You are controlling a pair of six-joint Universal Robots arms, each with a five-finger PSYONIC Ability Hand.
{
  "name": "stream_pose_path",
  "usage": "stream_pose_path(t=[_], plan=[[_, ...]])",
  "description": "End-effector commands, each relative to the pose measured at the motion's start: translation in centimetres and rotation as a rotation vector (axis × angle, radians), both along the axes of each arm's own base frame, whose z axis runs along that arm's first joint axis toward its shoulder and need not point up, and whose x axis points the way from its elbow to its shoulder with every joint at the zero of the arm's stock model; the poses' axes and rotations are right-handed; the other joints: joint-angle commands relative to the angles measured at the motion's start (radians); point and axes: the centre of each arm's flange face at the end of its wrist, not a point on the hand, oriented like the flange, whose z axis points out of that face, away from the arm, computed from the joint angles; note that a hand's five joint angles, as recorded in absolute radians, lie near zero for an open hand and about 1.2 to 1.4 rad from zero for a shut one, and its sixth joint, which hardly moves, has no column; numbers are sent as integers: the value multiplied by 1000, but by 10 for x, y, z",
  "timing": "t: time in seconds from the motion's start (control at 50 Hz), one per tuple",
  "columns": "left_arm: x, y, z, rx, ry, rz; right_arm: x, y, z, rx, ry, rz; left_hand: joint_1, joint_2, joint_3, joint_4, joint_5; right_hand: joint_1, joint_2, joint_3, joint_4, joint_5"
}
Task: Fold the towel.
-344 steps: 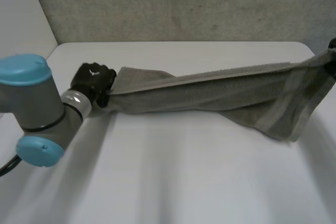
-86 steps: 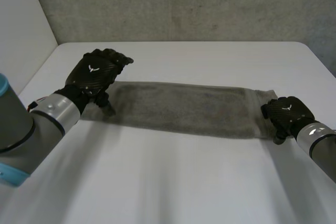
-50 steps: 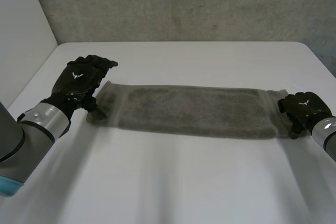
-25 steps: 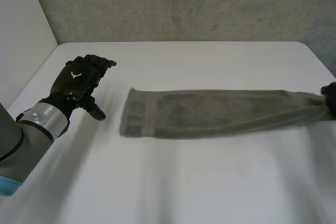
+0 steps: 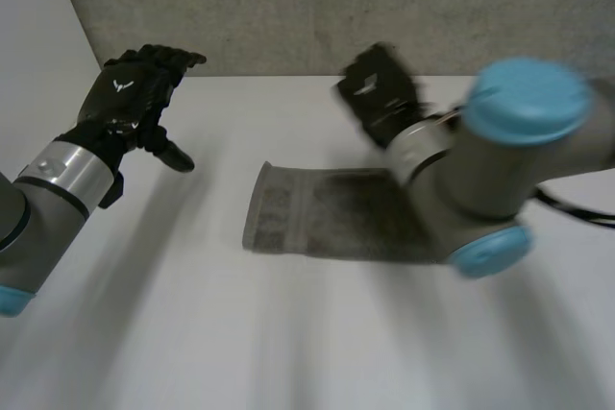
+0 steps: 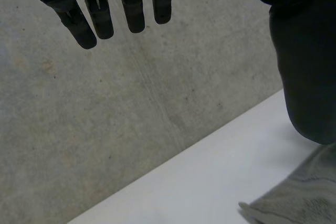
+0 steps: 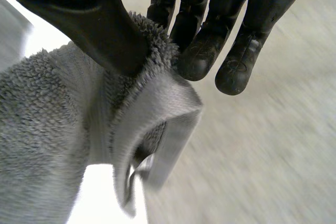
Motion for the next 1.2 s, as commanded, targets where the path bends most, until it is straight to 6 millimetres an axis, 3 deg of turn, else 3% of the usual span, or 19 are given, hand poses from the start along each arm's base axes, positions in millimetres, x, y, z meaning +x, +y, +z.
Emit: stream_pose_path(t=[0.02, 0.04, 0.06, 0.08, 0.12, 0.24, 0.28, 0.3, 0.34, 0.38, 0.46, 0.5, 0.54, 0.66, 0.82, 0.92, 0.96, 1.04, 1.2], plan=[[-13, -10, -2, 3, 9, 3, 52, 64, -70, 126, 131, 187, -89, -74, -61, -78, -215, -112, -107, -135, -136, -126], [-13, -10, -2, 3, 9, 3, 52, 64, -70, 126, 131, 187, -89, -74, -61, -78, -215, -114, -109, -137, -138, -128], [-17, -9, -4, 6, 9, 4, 52, 68, -77, 147, 145, 191, -89, -74, -61, -78, -215, -384, -380, -408, -408, -398], [-17, -9, -4, 6, 9, 4, 52, 68, -77, 147, 145, 191, -89, -74, -61, -78, -215, -387, -382, -410, -411, -401], [-25, -8, -6, 9, 9, -2, 48, 67, -87, 185, 157, 175, -89, -74, -61, -78, -215, -1143, -1138, -1166, -1167, -1157], [-31, -8, -11, 18, 5, -12, 39, 70, -79, 299, 76, 154, -86, -71, -58, -75, -212, -1143, -1138, -1166, -1167, -1157], [-37, -5, -12, 19, 5, -31, 20, 58, -48, 377, -64, 109, -86, -71, -58, -75, -212, -1143, -1138, -1166, -1167, -1157], [-37, -5, -12, 19, 5, -31, 19, 58, -48, 377, -65, 109, -86, -71, -58, -75, -212, -1143, -1138, -1166, -1167, -1157], [-47, -1, -13, 20, 4, -58, -5, 44, -27, 453, -189, 69, -86, -71, -58, -75, -212, -1143, -1138, -1166, -1167, -1157], [-51, 1, -14, 20, 4, -71, -17, 39, -22, 489, -236, 50, -86, -71, -58, -75, -212, -1143, -1138, -1166, -1167, -1157], [-56, 3, -15, 22, 5, -86, -39, 31, -24, 557, -276, 2, -86, -71, -58, -75, -212, -1143, -1138, -1166, -1167, -1157], [-61, 5, -17, 25, 4, -97, -64, 25, -39, 623, -255, -80, -80, -65, -52, -69, -206, -1143, -1138, -1166, -1167, -1157], [-64, 6, -19, 28, 3, -104, -75, 23, -50, 652, -244, -113, -80, -65, -52, -69, -206, -1143, -1138, -1166, -1167, -1157], [-71, 12, -25, 42, -1, -109, -110, 8, -84, 683, -240, -232, -80, -65, -52, -69, -206, -790, -785, -813, -814, -804], [-75, 16, -27, 50, -4, -121, -119, 0, -106, 670, -216, -267, -83, -68, -55, -72, -209, -643, -638, -666, -666, -657], [-74, 16, -28, 53, -4, -121, -120, -1, -113, 652, -172, -288, -83, -68, -55, -72, -209, -416, -412, -440, -440, -431], [-74, 17, -28, 54, -4, -121, -122, -4, -115, 630, -145, -323, -83, -68, -55, -72, -209, -23, -18, -46, -47, -37], [-74, 17, -30, 59, -5, -120, -127, -8, -111, 595, -141, -369, -83, -68, -55, -72, -209, 79, 83, 56, 55, 65], [-73, 17, -25, 49, 1, -119, -116, -18, -69, 397, -69, -327, -86, -71, -58, -75, -212, 79, 83, 56, 55, 65]])
